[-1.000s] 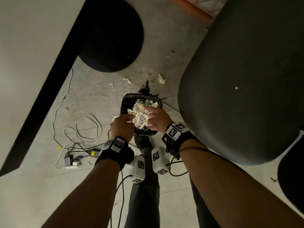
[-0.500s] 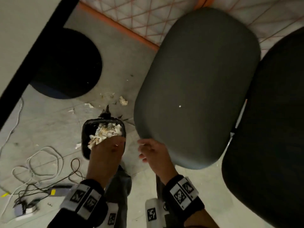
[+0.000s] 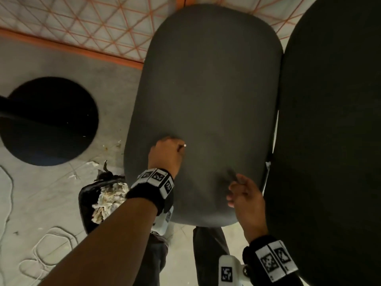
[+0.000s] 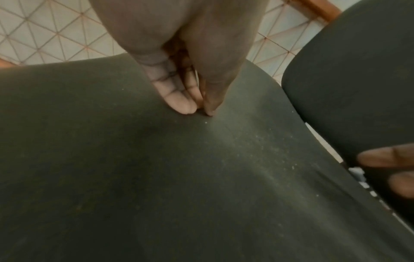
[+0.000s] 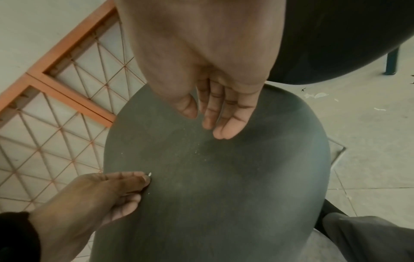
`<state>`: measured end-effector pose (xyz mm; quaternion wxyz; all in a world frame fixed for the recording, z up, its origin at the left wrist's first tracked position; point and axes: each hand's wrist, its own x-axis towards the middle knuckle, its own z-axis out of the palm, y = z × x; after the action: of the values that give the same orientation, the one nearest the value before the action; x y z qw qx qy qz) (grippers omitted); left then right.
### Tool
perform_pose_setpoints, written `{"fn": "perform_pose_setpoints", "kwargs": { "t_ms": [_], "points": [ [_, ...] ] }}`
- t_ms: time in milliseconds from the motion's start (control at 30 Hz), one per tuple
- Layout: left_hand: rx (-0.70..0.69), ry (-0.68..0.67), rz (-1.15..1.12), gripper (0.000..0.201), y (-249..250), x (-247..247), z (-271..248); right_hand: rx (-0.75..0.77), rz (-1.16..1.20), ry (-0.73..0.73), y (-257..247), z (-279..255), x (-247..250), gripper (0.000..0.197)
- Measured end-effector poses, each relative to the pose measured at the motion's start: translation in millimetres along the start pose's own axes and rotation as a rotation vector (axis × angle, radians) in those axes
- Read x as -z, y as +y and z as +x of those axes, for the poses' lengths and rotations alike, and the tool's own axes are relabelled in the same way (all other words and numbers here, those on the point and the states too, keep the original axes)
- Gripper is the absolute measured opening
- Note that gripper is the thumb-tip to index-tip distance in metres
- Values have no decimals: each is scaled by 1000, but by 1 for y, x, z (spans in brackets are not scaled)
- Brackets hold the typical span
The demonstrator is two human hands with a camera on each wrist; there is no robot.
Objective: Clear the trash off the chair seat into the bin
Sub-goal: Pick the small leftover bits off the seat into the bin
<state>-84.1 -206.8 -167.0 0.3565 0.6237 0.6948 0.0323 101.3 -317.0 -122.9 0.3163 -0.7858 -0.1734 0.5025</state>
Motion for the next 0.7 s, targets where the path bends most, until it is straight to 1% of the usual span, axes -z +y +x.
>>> {"fn": "perform_pose_setpoints", "kwargs": {
  "t_ms": [100, 233, 333, 400, 467, 600, 700],
  "points": [
    [-23, -8, 74, 15, 4, 0, 5, -14, 40, 27, 0, 9, 3, 30],
    [-29, -60, 255, 20, 12, 1, 17, -48, -15, 22, 0, 18, 3, 31],
    [-28, -118, 349, 19, 23, 3, 24, -61, -69, 3, -2, 22, -1, 29],
    [-47, -152, 393, 18, 29, 3, 25, -77, -59, -13, -4, 24, -5, 24],
    [-80, -172, 414, 18, 33, 3, 26, -85, -60, -38, -8, 26, -10, 18],
    [-102, -213, 428, 20, 37, 3, 29, -91, -78, -79, -14, 32, -16, 14],
    [-108, -228, 368, 20, 37, 5, 29, -102, -103, -47, -14, 37, -12, 13]
  ]
}}
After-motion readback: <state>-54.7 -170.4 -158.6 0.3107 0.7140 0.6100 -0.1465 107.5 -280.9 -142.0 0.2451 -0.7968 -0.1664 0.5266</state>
